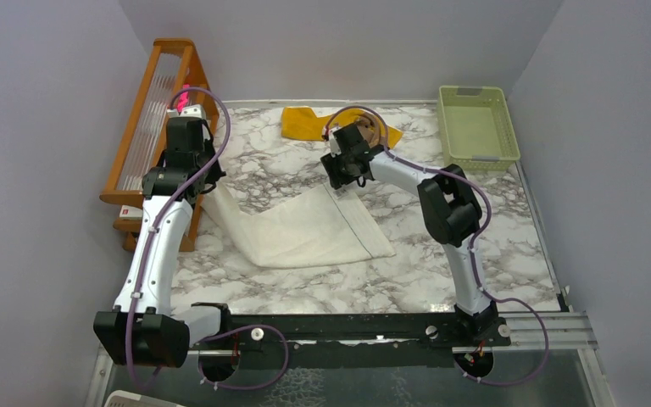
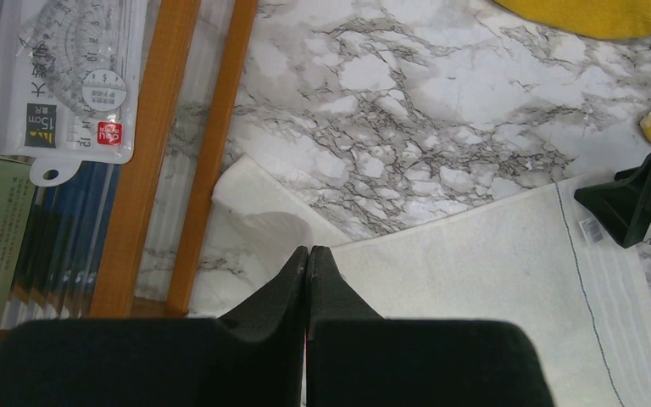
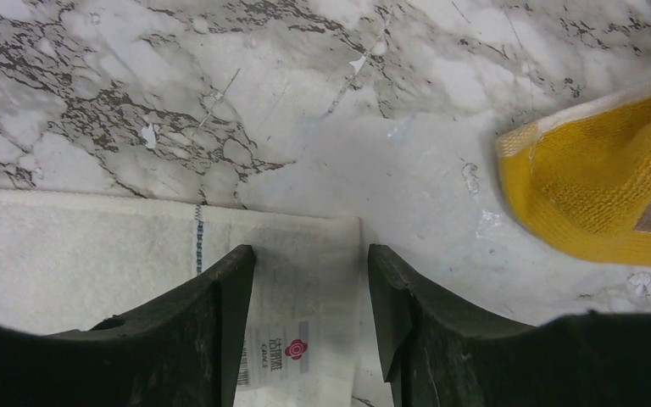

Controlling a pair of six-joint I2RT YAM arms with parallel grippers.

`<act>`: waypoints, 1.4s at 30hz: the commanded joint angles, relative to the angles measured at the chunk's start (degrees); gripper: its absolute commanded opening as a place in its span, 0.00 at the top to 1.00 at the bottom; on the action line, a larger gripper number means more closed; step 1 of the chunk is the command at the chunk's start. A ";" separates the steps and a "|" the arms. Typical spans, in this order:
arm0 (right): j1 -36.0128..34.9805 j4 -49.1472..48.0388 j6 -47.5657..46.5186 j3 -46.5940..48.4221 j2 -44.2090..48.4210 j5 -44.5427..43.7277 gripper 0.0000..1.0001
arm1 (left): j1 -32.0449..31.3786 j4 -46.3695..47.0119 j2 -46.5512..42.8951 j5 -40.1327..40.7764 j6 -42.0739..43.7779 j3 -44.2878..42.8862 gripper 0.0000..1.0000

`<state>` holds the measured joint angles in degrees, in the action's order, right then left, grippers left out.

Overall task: Roll the towels
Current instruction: Flatten out the towel at the center of the board.

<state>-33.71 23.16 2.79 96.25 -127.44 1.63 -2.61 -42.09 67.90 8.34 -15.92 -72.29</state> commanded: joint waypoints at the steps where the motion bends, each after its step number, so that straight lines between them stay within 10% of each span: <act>1: -0.53 2.14 -0.44 0.95 -2.68 -6.95 0.49 | 0.38 -0.53 -1.79 -0.31 0.19 -0.34 1.00; 5: 0.29 1.65 -0.32 -0.34 -3.23 -8.82 0.56 | 0.44 -0.86 -1.98 0.93 0.35 -0.46 1.00; 9: 3.74 1.35 1.67 -1.62 -2.11 -6.01 0.98 | 0.44 -0.81 -1.27 2.67 0.37 -1.54 1.00; 25: 7.44 -6.61 0.20 -11.28 46.32 -20.70 0.99 | 2.77 -7.17 6.04 1.18 -2.12 -31.06 1.00; 42: 7.44 3.24 8.71 -35.08 94.96 2.96 0.99 | 0.86 -17.85 -28.27 8.90 -14.13 -9.36 1.00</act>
<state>-26.15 24.45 9.91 63.11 -39.22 -3.66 -0.82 -56.64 42.11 11.97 -26.61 -81.43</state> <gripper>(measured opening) 0.017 0.012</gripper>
